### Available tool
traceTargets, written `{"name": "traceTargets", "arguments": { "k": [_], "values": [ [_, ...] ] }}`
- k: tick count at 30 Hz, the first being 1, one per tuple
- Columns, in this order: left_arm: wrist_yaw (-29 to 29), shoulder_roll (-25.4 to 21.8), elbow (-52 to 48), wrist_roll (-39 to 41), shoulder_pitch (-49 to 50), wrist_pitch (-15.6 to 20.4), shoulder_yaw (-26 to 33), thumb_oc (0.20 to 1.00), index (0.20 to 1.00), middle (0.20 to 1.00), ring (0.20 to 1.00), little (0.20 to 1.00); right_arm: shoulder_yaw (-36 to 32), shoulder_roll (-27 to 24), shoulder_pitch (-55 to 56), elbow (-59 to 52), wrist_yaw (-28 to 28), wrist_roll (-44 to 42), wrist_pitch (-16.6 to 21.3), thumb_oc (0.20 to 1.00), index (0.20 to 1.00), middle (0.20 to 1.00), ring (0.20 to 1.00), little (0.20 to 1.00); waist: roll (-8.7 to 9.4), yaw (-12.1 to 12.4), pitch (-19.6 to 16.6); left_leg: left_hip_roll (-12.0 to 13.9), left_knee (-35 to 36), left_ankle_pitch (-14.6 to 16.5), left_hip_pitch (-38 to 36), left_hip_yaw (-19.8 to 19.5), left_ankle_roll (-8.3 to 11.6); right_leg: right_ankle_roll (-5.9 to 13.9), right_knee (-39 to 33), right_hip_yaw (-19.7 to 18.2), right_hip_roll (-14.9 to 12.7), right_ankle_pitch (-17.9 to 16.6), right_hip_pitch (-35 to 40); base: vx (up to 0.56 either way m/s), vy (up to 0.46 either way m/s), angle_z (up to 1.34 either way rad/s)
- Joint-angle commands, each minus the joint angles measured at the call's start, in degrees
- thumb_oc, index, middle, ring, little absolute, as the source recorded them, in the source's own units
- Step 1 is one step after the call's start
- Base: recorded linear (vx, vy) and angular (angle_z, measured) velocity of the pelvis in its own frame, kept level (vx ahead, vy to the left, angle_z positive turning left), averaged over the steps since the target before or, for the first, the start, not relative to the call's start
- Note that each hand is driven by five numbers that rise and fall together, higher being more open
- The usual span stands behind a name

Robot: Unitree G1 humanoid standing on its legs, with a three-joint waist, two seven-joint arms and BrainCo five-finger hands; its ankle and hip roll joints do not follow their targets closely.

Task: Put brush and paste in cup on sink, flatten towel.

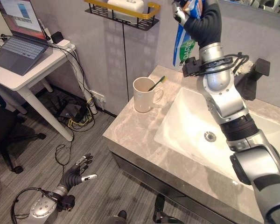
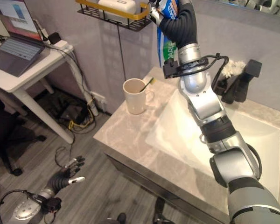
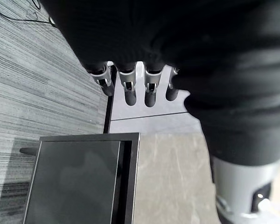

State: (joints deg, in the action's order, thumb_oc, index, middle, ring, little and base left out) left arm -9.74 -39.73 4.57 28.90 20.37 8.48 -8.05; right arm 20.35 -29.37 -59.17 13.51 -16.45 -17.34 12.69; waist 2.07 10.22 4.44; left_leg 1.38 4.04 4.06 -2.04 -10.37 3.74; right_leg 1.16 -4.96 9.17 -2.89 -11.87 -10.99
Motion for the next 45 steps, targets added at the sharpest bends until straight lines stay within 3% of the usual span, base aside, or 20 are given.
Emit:
{"name": "traceTargets", "arguments": {
  "k": [1, 18, 27, 45],
  "values": [
    [0.88, -3.16, -3.81, 1.27, -0.35, 2.01, -1.38, 1.0, 1.0, 1.0, 1.0, 1.0, -1.82, 0.17, -8.73, 4.35, -2.24, -4.13, 3.61, 0.2, 0.2, 0.2, 0.2, 0.2, 1.73, 1.75, -1.83, -3.3, 0.96, -3.19, 0.85, 2.07, -1.07, 6.63, -0.04, 1.45, -4.81, 1.44, 5.02, -0.01, -0.012, 0.2],
    [1.1, -3.74, -1.39, 0.74, -3.89, 1.93, -4.81, 1.0, 1.0, 1.0, 1.0, 1.0, -2.71, 4.58, -7.45, 11.15, -2.52, -7.3, 2.97, 0.2, 0.2, 0.2, 0.2, 0.2, 1.32, 3.48, -1.65, -3.75, 0.96, -4.41, 3.83, -1.66, -0.5, 6.98, -0.04, 5.78, -6.45, 1.85, 5.29, 0.0, -0.002, 0.19],
    [1.57, -3.04, -1.24, -0.28, -3.89, 1.92, -4.45, 1.0, 1.0, 1.0, 1.0, 1.0, -0.86, 5.3, -6.84, 8.28, -1.78, -4.31, 2.13, 0.2, 0.2, 0.2, 0.2, 0.2, 1.53, 3.1, -1.54, -3.64, 0.96, -4.23, 3.75, -0.31, -0.65, 7.05, -0.04, 4.7, -6.29, 1.82, 4.82, 0.0, 0.001, 0.0],
    [2.5, -1.01, 0.76, -1.94, -4.39, 2.32, -4.75, 1.0, 1.0, 1.0, 1.0, 1.0, -0.36, 7.65, -2.94, 7.99, -0.22, -6.13, 1.71, 0.2, 0.2, 0.2, 0.2, 0.2, 1.35, 1.79, -0.89, -3.57, 0.96, -3.55, 2.87, 2.1, -1.16, 6.98, -0.04, 2.44, -6.0, 1.43, 4.31, -0.01, 0.005, -0.06]
  ]
}}
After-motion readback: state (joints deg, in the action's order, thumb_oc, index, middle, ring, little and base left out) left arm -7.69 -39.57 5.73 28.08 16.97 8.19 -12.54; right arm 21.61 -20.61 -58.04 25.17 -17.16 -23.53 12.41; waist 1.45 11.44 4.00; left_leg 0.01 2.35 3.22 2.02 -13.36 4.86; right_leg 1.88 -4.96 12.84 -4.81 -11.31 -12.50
